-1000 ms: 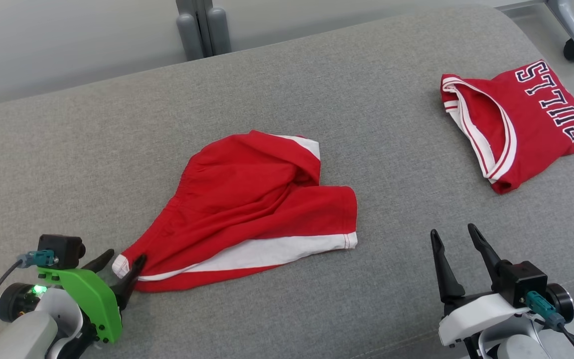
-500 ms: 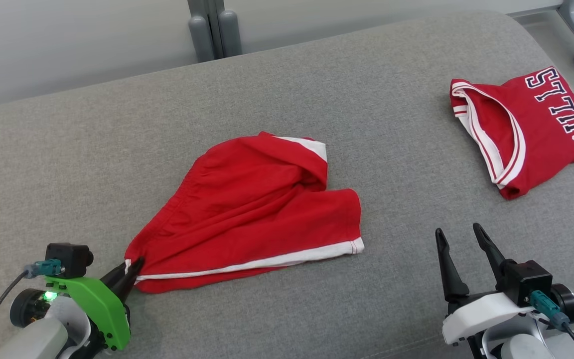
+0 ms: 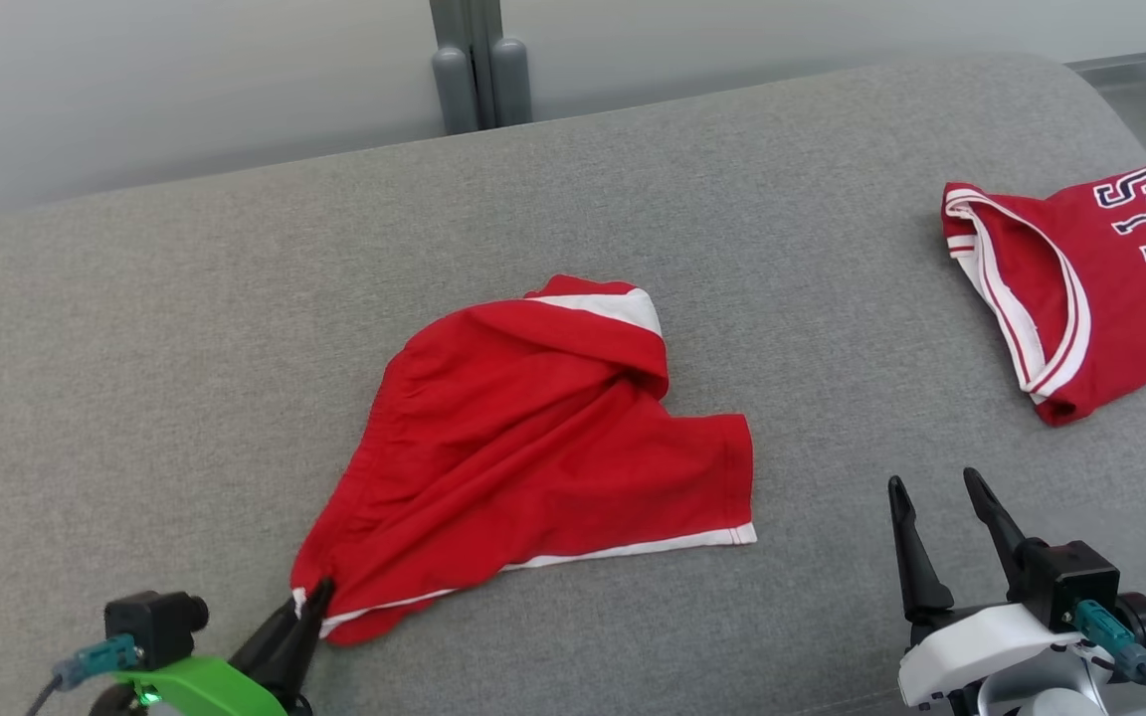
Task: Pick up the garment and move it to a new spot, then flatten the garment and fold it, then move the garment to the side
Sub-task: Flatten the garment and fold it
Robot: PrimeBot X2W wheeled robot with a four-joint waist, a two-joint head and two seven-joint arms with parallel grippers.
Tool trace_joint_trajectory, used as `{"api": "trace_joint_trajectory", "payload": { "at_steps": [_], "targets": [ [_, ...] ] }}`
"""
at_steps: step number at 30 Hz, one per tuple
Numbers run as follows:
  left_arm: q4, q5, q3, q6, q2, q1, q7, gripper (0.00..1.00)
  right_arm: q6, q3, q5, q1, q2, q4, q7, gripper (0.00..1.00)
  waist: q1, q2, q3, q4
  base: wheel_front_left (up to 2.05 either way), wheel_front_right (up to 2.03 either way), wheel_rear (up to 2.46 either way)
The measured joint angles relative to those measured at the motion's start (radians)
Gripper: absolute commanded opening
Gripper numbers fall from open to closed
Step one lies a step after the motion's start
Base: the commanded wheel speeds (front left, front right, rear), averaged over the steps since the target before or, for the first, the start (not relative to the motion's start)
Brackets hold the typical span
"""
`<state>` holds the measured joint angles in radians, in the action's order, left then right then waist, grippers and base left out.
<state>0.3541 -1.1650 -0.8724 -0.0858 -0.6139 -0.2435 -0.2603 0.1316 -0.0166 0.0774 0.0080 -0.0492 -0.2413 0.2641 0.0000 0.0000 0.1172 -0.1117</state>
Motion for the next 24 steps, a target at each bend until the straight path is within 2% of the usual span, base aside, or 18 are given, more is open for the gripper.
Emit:
{"api": "trace_joint_trajectory", "payload": {
  "at_steps": [2,5,6,7,10,14,18,24],
  "targets": [
    [-0.036,0.003,0.035,0.016,0.025,0.05,-0.001,0.18,0.0,0.002,0.0,0.001,0.0,-0.001,0.0,1.0,0.0,0.0,-0.002,0.012,0.0,0.0,0.0],
    [-0.065,0.012,0.085,0.024,0.061,0.112,-0.001,0.41,0.0,0.005,0.0,0.001,0.0,-0.004,0.0,1.0,0.0,0.0,-0.006,0.029,0.0,0.0,0.0],
    [-0.069,0.024,0.106,0.029,0.073,0.129,-0.001,0.59,0.0,0.007,0.0,0.001,0.0,-0.006,0.0,1.0,0.0,0.0,-0.009,0.034,0.0,0.0,0.0],
    [-0.074,0.036,0.134,0.034,0.085,0.143,-0.001,1.0,0.0,0.009,-0.001,0.001,0.0,-0.007,0.0,1.0,0.0,0.0,-0.011,0.039,0.0,0.0,0.0],
    [-0.082,0.073,0.231,0.056,0.113,0.161,-0.002,1.0,0.0,0.014,-0.002,0.0,0.0,-0.011,0.0,1.0,0.0,0.0,-0.02,0.048,0.0,0.0,0.0],
    [-0.097,0.143,0.331,0.055,0.148,0.203,-0.002,1.0,0.0,0.021,-0.003,0.0,0.0,-0.012,0.0,1.0,0.0,0.0,-0.031,0.049,0.0,0.0,0.0],
    [-0.128,0.257,0.435,0.057,0.189,0.253,-0.002,1.0,0.0,0.015,-0.015,0.002,0.0,0.004,0.0,1.0,0.0,0.0,-0.045,0.043,0.0,0.0,0.0],
    [-0.19,0.493,0.606,0.07,0.298,0.344,-0.002,1.0,0.0,0.007,-0.045,0.027,0.0,0.053,0.0,1.0,0.0,0.0,-0.083,0.044,0.0,0.0,0.0]
  ]
}}
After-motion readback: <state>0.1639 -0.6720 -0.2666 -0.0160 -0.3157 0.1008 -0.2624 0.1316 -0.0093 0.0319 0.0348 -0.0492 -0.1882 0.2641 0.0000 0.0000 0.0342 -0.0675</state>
